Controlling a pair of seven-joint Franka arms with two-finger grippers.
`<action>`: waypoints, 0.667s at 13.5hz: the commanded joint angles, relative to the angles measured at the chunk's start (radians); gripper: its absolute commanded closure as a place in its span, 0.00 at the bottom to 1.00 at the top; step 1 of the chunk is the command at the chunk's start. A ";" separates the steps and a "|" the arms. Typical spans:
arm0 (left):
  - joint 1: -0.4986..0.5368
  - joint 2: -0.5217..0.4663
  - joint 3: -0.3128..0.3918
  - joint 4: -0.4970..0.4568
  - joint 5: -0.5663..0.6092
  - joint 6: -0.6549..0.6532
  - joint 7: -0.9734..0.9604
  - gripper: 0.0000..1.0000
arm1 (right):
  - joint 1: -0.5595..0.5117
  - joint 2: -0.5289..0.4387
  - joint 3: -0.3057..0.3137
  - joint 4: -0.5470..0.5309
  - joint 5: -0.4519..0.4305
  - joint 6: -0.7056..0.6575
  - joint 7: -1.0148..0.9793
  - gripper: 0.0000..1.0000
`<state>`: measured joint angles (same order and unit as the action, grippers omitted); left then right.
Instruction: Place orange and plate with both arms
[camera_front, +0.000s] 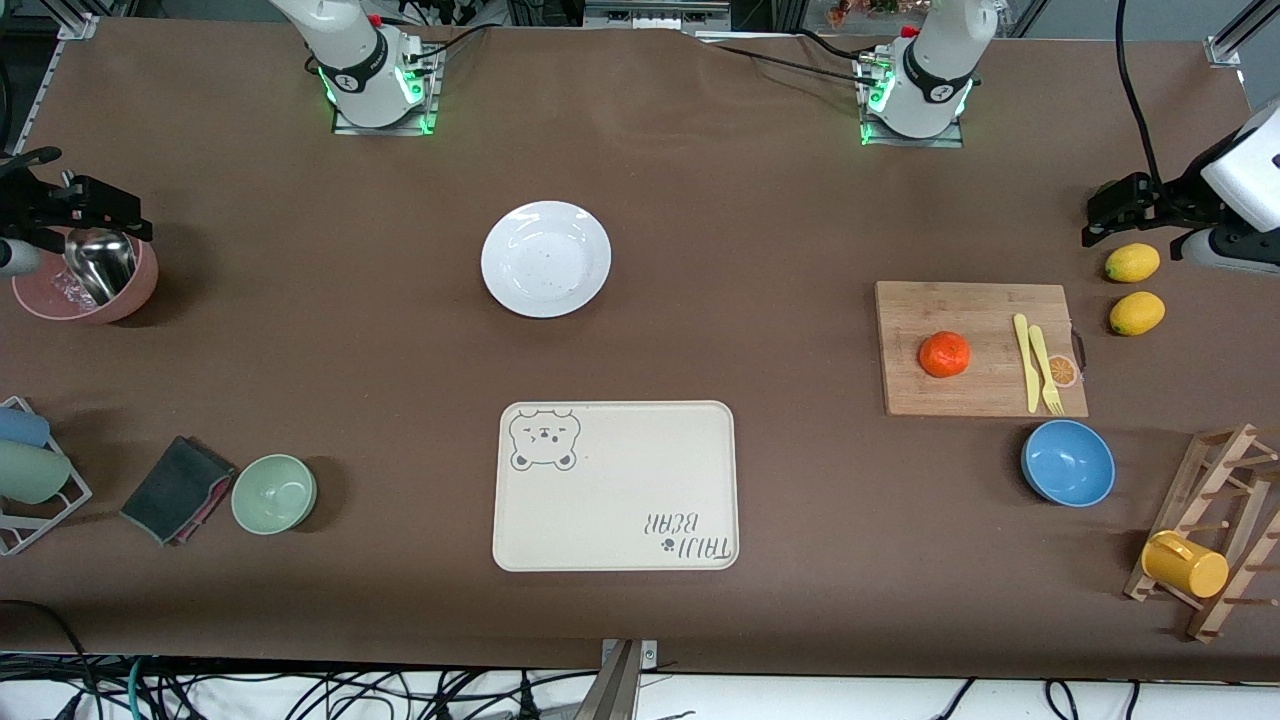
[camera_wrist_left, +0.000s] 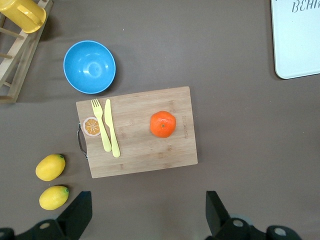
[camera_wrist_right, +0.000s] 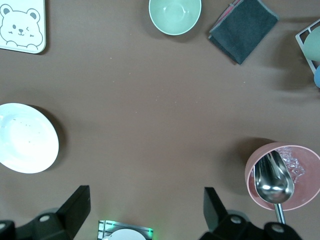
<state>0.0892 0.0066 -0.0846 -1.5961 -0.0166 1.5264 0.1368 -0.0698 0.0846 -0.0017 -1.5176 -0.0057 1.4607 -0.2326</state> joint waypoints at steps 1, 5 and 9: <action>0.001 0.010 0.005 0.019 -0.013 -0.005 0.021 0.00 | 0.002 0.003 -0.001 0.010 -0.008 -0.028 0.002 0.00; 0.001 0.010 0.005 0.016 -0.013 0.001 0.021 0.00 | 0.002 0.004 -0.001 0.017 -0.014 -0.031 -0.001 0.00; 0.001 0.012 0.005 0.016 -0.009 0.005 0.021 0.00 | 0.002 0.004 -0.001 0.016 -0.011 -0.031 -0.001 0.00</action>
<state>0.0893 0.0107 -0.0822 -1.5961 -0.0167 1.5301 0.1373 -0.0701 0.0848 -0.0035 -1.5177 -0.0057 1.4475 -0.2326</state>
